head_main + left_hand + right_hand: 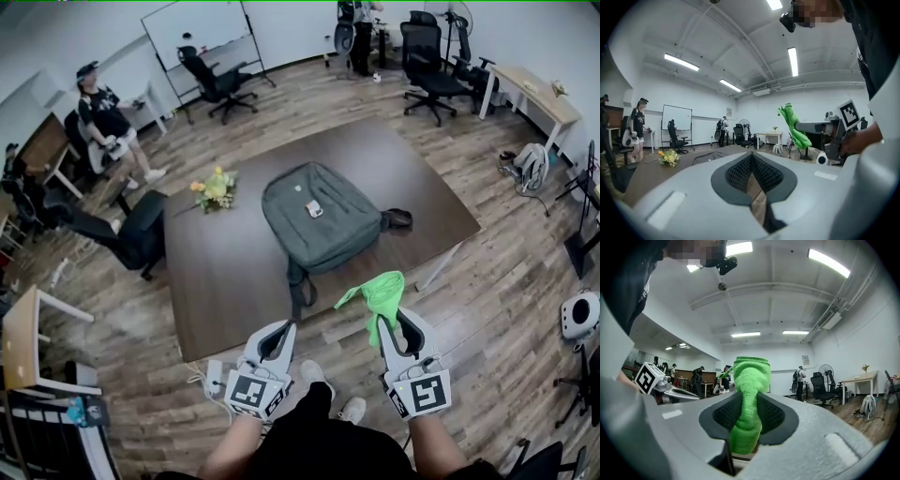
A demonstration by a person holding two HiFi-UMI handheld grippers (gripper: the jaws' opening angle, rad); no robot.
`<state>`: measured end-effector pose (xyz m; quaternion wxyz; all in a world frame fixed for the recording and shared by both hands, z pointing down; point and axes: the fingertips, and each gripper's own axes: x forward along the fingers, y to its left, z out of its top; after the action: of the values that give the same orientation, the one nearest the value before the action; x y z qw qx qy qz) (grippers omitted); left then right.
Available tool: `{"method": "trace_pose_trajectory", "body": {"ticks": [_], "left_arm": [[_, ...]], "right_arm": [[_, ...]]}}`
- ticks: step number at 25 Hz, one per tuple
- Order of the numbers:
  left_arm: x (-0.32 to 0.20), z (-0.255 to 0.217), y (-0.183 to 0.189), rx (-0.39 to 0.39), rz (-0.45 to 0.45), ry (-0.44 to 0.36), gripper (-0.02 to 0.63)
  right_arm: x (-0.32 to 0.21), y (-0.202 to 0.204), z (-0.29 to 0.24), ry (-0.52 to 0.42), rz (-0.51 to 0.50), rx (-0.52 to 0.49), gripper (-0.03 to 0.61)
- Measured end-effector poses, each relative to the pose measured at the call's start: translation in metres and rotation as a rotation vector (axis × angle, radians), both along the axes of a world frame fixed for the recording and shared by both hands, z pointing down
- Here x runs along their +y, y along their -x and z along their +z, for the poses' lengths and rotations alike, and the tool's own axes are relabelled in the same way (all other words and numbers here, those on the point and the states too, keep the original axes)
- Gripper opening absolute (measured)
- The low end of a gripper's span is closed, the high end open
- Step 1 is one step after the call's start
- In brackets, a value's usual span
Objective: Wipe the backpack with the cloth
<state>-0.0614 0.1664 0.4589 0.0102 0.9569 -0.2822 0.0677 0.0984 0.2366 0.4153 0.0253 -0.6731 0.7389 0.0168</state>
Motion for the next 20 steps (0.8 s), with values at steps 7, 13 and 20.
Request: {"method": "trace_pose_trajectory", "body": {"ticks": [7,13,20], "left_arm": [[-0.075,-0.018,0.000,0.053,-0.018,-0.038,0.018],[-0.138,-0.025,0.013,0.080,-0.040,-0.054,0.018],[-0.175,-0.021,0.035,0.078,-0.063,-0.030,0.018]], "right_arm": [[-0.080,0.006,-0.013,0.015,-0.005,0.054,0.101],[-0.145,0.018,-0.024,0.005,-0.045,0.092,0.101],[-0.194,0.035,-0.028,-0.005,-0.060,0.123,0.101]]}}
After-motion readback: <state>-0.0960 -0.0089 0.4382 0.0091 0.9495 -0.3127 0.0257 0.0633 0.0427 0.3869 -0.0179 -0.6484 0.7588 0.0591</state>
